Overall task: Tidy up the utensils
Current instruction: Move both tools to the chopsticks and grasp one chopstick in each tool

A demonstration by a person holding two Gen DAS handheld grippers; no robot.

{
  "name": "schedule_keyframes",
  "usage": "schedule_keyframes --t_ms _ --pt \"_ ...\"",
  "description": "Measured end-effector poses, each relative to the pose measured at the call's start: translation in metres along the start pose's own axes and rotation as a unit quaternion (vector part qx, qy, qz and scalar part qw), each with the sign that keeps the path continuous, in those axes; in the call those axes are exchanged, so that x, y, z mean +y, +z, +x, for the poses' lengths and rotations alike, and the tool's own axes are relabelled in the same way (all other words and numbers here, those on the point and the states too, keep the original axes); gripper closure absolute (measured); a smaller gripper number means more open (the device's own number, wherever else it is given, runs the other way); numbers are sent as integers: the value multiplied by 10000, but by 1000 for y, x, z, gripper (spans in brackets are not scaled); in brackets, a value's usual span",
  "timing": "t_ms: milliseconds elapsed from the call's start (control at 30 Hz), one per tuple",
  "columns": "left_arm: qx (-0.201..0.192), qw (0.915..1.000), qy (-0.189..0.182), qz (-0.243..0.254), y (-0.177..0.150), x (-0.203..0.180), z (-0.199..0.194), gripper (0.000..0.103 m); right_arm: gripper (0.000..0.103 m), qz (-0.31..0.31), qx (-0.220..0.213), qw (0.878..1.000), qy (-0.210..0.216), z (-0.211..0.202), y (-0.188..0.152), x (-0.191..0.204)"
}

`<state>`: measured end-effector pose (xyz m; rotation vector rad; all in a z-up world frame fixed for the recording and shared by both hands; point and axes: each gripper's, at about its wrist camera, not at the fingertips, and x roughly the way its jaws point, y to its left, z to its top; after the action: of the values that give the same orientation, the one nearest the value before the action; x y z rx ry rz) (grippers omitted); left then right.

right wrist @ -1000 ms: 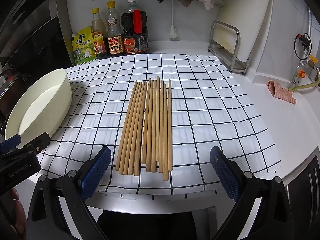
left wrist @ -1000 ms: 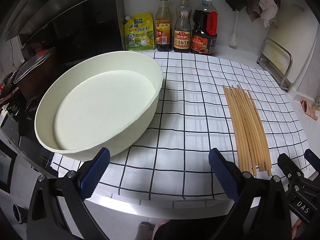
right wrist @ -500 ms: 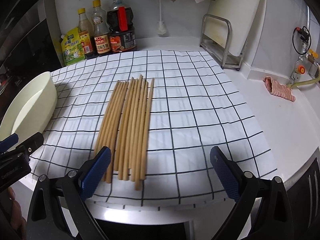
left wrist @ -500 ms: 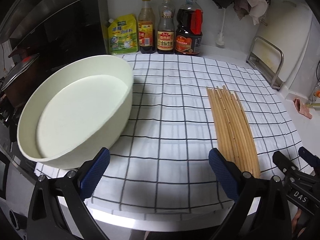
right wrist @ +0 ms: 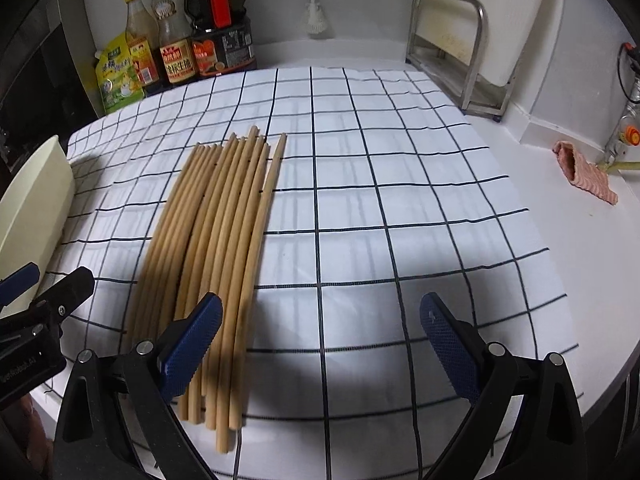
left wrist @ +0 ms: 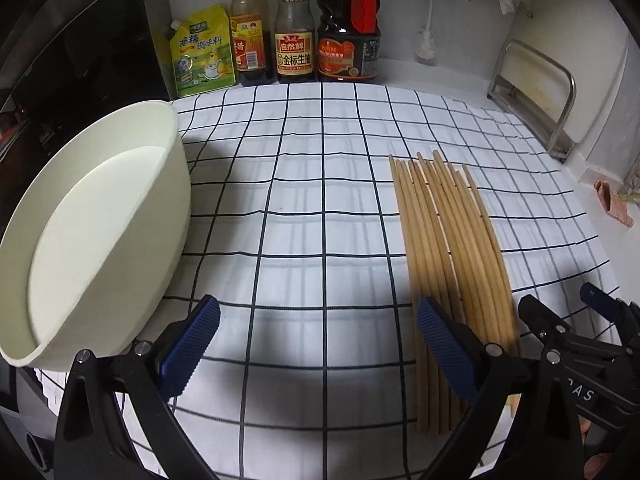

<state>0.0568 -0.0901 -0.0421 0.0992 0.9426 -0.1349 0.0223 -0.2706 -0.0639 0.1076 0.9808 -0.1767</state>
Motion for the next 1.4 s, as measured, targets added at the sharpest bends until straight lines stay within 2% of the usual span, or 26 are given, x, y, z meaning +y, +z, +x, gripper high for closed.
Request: schedule_keyframes --t_ms 367,1400 --pt "242 9997 82 -11 4 -2 23 6 9 -238 199 9994 -179 21 8 4" --pt "428 9990 32 98 6 -19 41 6 9 -264 35 9996 -10 20 6 -7"
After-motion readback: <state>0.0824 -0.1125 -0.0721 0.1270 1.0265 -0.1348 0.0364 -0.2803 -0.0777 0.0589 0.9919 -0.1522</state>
